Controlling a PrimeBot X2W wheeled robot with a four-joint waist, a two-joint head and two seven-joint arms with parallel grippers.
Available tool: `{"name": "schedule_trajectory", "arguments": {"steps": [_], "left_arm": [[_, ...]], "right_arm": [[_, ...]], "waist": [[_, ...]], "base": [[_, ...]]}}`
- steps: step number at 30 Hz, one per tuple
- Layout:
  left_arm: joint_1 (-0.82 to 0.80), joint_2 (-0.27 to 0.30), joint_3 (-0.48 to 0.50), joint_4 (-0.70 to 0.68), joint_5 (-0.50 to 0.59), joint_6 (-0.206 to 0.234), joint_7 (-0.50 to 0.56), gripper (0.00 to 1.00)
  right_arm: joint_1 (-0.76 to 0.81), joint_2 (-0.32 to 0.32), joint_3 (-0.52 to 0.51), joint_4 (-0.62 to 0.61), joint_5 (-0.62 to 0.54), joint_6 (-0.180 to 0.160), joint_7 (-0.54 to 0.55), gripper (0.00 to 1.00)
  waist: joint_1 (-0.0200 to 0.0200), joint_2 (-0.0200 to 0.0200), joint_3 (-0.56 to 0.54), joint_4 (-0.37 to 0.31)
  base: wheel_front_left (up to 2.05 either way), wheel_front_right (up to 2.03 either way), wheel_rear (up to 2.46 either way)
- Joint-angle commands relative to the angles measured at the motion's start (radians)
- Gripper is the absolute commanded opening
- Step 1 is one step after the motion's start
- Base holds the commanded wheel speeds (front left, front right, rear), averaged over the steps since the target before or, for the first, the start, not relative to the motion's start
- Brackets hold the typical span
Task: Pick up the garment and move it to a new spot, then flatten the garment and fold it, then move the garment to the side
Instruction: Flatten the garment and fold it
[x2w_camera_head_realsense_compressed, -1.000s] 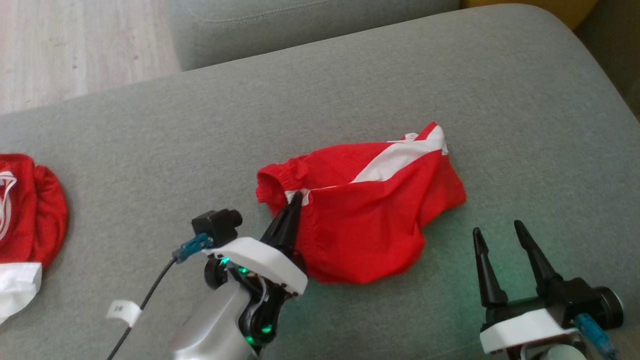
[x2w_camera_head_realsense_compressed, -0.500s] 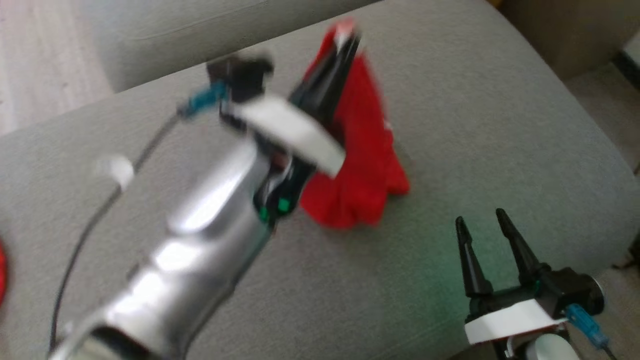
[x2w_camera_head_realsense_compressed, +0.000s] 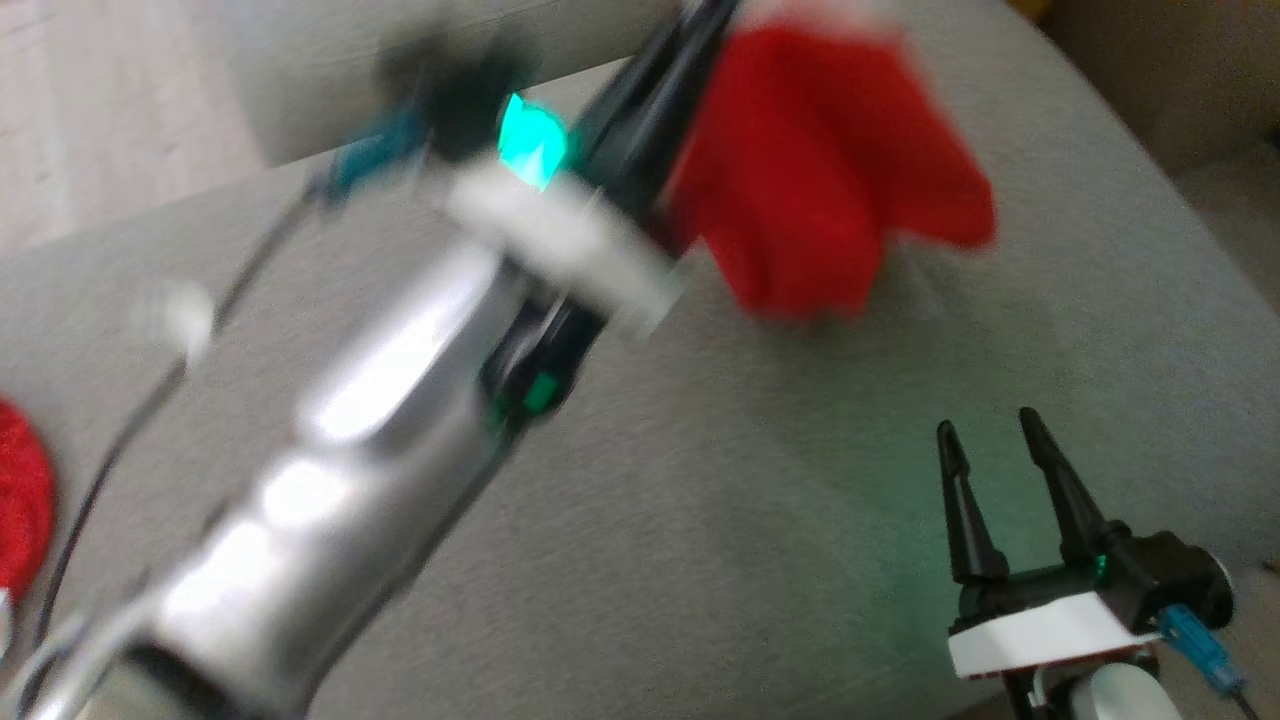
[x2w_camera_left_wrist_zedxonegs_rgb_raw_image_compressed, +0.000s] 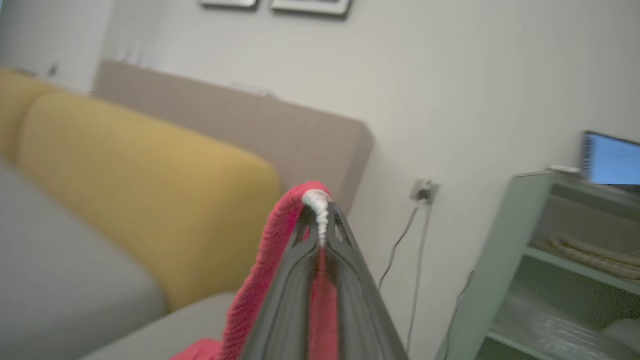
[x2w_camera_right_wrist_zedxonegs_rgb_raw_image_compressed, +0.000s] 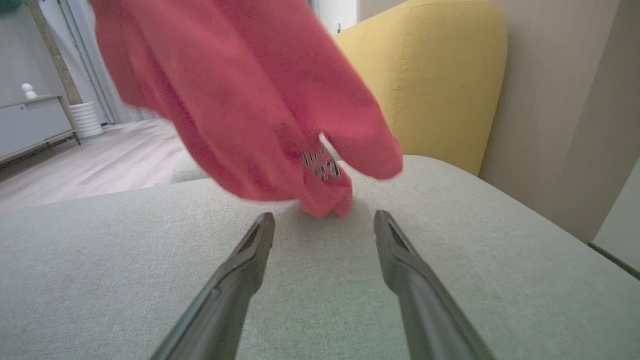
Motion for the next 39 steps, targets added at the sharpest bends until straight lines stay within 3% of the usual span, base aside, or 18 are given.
{"name": "schedule_trajectory", "arguments": {"steps": [1, 9, 17, 24, 30, 31, 35, 39], "left_arm": [[0.047, 0.066, 0.021, -0.020, -0.012, 0.001, -0.013, 0.00], [0.349, 0.207, -0.004, -0.021, -0.002, 0.028, -0.092, 0.00], [0.388, 0.274, 0.024, 0.001, 0.107, 0.047, -0.122, 0.00], [0.362, 0.286, 0.063, 0.045, 0.211, 0.050, -0.126, 0.00], [0.344, 0.261, 0.086, 0.066, 0.260, 0.034, -0.126, 0.00], [0.337, 0.250, 0.089, 0.073, 0.271, 0.028, -0.126, 0.00], [0.320, 0.224, 0.091, 0.090, 0.289, 0.017, -0.127, 0.00], [0.303, 0.204, 0.096, 0.103, 0.300, 0.010, -0.127, 0.00]], "right_arm": [[-0.016, -0.007, 0.016, -0.039, -0.004, 0.005, -0.004, 1.00], [-0.047, -0.007, 0.000, -0.043, 0.022, 0.005, -0.004, 1.00], [-0.119, -0.017, 0.025, 0.045, 0.120, 0.005, -0.004, 1.00], [-0.266, -0.175, 0.174, 0.177, 0.401, 0.005, 0.015, 1.00], [-0.432, -0.348, 0.315, 0.224, 0.587, 0.005, 0.185, 1.00], [-0.478, -0.395, 0.352, 0.239, 0.632, 0.005, 0.254, 1.00], [-0.538, -0.462, 0.417, 0.268, 0.706, 0.005, 0.382, 1.00], [-0.576, -0.488, 0.455, 0.286, 0.738, 0.005, 0.408, 1.00]], "waist": [[0.0000, 0.0000, 0.013, 0.051], [0.0000, 0.0000, 0.064, 0.184], [0.0000, 0.0000, 0.101, 0.290], [0.0000, 0.0000, 0.119, 0.332], [0.0000, 0.0000, 0.143, 0.360], [0.0000, 0.0000, 0.151, 0.370], [0.0000, 0.0000, 0.165, 0.395], [0.0000, 0.0000, 0.176, 0.412]], "base": [[0.00, 0.00, 0.00], [0.00, 0.00, 0.00], [0.00, 0.00, 0.00], [0.00, 0.00, 0.00], [0.00, 0.00, 0.00], [0.00, 0.00, 0.00], [0.00, 0.00, 0.00], [0.00, 0.00, 0.00]]}}
